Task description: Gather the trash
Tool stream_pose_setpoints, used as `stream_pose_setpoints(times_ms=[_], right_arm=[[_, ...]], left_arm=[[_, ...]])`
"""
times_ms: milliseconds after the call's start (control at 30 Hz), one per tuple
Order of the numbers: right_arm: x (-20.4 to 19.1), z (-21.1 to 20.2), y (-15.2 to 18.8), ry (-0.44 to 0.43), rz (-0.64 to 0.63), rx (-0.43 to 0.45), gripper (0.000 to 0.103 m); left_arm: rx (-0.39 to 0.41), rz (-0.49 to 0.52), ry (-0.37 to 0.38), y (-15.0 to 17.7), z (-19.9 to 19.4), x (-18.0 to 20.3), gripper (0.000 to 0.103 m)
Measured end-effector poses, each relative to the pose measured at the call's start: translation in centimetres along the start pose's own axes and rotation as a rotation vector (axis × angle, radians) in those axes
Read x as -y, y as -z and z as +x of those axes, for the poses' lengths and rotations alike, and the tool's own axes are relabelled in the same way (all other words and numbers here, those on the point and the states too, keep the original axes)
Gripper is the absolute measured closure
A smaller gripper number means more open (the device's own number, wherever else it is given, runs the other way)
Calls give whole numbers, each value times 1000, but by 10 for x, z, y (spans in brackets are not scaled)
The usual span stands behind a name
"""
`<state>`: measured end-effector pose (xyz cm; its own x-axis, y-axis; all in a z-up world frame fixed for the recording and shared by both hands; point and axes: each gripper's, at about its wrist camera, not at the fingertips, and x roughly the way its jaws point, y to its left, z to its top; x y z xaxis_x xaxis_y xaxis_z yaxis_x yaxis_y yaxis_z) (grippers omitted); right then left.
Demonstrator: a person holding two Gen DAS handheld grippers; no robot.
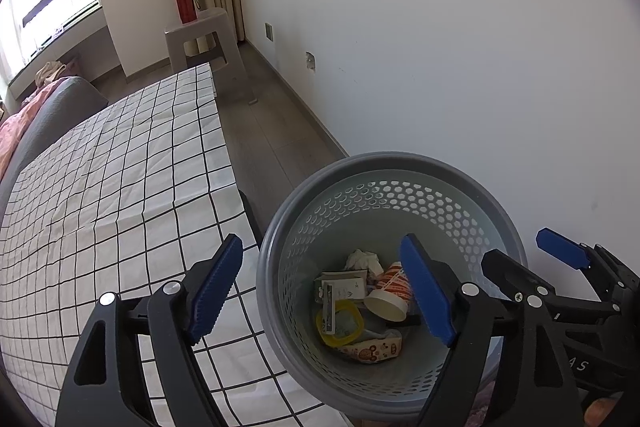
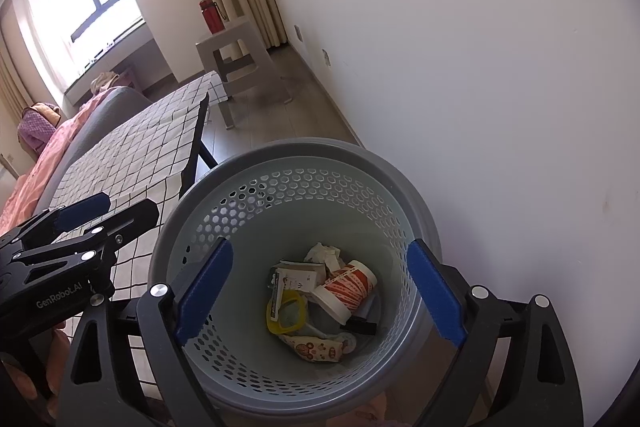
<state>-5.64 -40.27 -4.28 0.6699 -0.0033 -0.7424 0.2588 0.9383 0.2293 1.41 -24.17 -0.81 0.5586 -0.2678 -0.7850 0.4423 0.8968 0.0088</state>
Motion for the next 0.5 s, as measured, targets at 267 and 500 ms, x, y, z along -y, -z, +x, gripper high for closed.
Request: stream_pose_setpoints(times_ms=[267,500], right_arm=[[0,1,1,4,-1,-6,16],[0,1,0,4,-2,-6,15]], left_arm=[[-13,-14,-8,0,2,-3,23],[-20,-20,-13,1,2,-4,23]])
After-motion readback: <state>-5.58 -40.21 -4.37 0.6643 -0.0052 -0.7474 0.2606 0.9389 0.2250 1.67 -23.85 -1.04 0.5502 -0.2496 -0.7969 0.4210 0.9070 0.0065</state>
